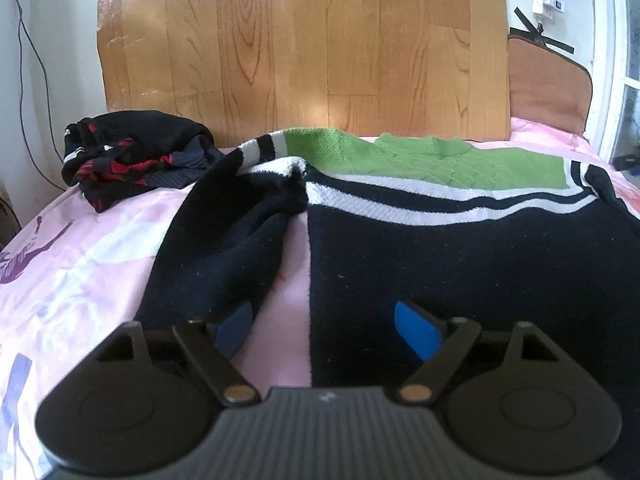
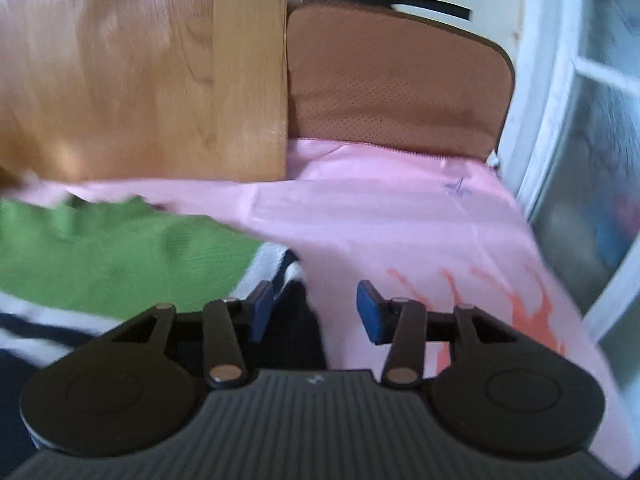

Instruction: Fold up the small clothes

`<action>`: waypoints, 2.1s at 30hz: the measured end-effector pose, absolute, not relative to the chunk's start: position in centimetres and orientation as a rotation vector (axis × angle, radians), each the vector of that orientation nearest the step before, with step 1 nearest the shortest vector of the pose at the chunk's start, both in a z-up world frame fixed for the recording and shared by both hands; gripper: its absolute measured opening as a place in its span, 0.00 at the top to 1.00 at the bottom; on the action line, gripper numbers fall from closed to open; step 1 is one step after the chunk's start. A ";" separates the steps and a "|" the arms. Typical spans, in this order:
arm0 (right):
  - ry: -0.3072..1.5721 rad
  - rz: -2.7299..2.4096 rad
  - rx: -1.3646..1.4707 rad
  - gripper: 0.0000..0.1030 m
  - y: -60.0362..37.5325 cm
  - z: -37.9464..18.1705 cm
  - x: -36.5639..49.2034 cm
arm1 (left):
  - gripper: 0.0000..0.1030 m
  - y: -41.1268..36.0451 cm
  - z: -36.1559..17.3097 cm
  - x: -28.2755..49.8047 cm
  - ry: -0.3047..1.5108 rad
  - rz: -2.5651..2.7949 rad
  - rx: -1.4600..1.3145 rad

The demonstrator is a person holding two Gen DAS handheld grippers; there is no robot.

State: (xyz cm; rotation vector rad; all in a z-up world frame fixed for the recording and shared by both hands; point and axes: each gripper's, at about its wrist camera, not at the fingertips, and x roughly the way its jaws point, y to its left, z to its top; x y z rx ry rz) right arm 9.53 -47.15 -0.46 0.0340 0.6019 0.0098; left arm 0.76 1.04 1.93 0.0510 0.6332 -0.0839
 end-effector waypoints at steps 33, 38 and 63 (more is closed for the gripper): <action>0.764 0.386 0.451 0.93 -42.6 -6.0 -7.4 | 0.23 1.4 1.9 -5.3 0.711 -0.194 0.051; 0.685 0.227 0.307 0.93 -45.3 -1.4 -9.8 | 0.21 1.6 1.9 -5.4 0.709 -0.212 0.057; 0.720 0.975 -0.252 0.33 -7.8 0.2 6.0 | 0.19 14.9 7.1 -13.7 0.448 0.074 -0.168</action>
